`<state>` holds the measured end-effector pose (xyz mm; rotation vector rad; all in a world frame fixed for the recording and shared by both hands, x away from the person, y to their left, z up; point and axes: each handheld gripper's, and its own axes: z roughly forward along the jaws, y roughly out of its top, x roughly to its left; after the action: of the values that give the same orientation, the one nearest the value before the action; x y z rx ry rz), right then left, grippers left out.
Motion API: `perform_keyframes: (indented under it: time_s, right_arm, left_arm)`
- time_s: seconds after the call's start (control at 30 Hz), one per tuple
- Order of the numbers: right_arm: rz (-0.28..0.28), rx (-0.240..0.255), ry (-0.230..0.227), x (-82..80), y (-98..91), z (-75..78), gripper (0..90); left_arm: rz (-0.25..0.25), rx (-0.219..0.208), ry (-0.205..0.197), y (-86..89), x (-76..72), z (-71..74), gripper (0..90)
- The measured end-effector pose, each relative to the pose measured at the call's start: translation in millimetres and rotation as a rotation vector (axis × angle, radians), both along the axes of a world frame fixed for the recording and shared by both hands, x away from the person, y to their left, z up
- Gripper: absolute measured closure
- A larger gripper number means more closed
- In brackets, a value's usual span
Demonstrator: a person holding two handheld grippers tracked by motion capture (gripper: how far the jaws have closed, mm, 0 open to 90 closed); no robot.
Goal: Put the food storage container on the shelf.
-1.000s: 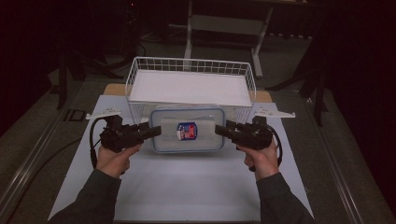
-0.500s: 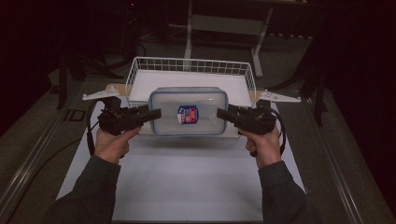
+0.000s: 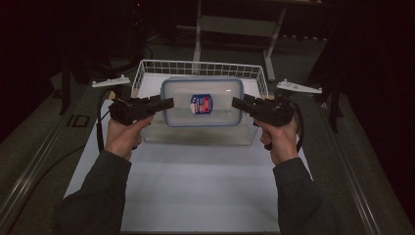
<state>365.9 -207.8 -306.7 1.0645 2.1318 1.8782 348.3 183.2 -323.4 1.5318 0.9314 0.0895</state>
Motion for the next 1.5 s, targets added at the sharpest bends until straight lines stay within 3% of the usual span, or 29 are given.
perform_keyframes:
  time_s: [0.3,0.67,0.8,1.33,1.5]
  right_arm:
    - [-0.001,0.028,0.029,24.5,1.2,-0.7,51.9]
    - [-0.008,0.046,0.072,46.4,4.0,-7.2,51.9]
    - [-0.017,0.054,0.097,54.5,5.8,-10.7,51.8]
    - [-0.057,0.045,0.148,66.9,8.5,-16.3,51.2]
    - [-0.076,0.055,0.149,68.1,9.5,-17.3,50.8]
  left_arm:
    - [0.016,0.011,-0.005,1.7,23.2,9.0,49.0]
    - [0.036,0.000,0.023,3.7,44.1,7.1,49.0]
    - [0.056,-0.022,0.038,4.9,51.5,4.8,49.0]
    - [0.088,-0.042,0.090,3.5,66.8,-5.1,48.7]
    - [0.106,-0.039,0.084,2.4,67.7,-5.2,48.4]
